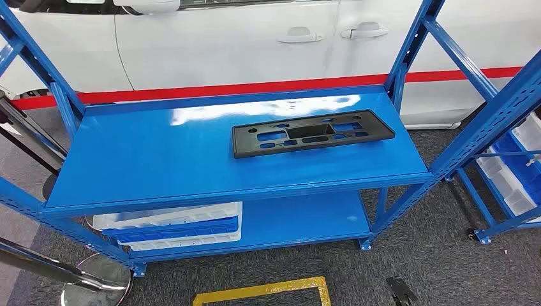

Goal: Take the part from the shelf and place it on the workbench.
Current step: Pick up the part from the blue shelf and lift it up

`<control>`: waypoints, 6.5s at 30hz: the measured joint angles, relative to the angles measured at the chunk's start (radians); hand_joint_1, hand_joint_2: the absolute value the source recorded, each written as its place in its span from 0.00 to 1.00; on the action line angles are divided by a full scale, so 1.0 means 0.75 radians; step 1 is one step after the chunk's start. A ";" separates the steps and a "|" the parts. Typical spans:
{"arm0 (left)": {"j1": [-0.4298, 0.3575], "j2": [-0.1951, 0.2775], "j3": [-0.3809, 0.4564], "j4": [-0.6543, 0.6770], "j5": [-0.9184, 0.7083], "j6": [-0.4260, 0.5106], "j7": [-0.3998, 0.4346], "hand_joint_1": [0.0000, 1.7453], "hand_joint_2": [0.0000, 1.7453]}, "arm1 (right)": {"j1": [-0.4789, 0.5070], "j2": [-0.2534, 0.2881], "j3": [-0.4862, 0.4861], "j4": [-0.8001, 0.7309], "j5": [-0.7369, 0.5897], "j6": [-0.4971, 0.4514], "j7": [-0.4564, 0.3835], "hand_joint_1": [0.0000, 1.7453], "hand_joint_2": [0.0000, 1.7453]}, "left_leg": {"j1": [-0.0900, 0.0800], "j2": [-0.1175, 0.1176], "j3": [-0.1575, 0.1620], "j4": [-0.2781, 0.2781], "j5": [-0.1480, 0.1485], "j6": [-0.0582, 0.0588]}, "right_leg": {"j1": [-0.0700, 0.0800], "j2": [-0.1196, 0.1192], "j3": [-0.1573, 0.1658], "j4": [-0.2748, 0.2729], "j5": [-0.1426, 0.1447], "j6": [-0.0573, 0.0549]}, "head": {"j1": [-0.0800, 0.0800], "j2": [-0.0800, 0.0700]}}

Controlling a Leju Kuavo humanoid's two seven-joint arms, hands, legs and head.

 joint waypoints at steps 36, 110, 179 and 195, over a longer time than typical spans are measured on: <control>-0.005 0.049 0.128 0.035 0.104 0.123 0.124 0.00 0.00 | 0.067 -0.017 -0.296 0.024 -0.564 -0.611 -1.003 0.00 0.00 | 0.000 -0.002 0.000 0.000 0.000 0.000 | 0.000 -0.001 0.001 0.000 0.000 0.000 | 0.000 0.000; -0.018 0.025 0.318 0.044 0.191 0.001 0.142 0.00 0.00 | -0.516 0.047 0.392 -2.099 0.947 -0.067 -0.023 0.00 1.00 | 0.003 -0.018 -0.024 -0.002 0.022 -0.014 | 0.000 -0.018 -0.016 0.011 0.011 -0.016 | 0.000 0.000; -0.005 0.038 0.270 0.048 0.135 -0.019 0.111 0.00 0.00 | -0.868 0.273 0.552 -0.774 1.588 -0.234 0.074 0.00 1.00 | 0.003 -0.016 -0.024 -0.001 0.024 -0.015 | 0.000 -0.017 -0.018 0.011 0.013 -0.017 | 0.000 0.000; -0.005 0.038 0.270 0.048 0.141 -0.022 0.112 0.00 0.00 | -0.868 0.335 0.552 -0.663 1.597 -0.195 0.054 0.00 1.00 | 0.003 -0.016 -0.024 -0.001 0.024 -0.015 | 0.000 -0.016 -0.018 0.011 0.013 -0.017 | 0.000 0.000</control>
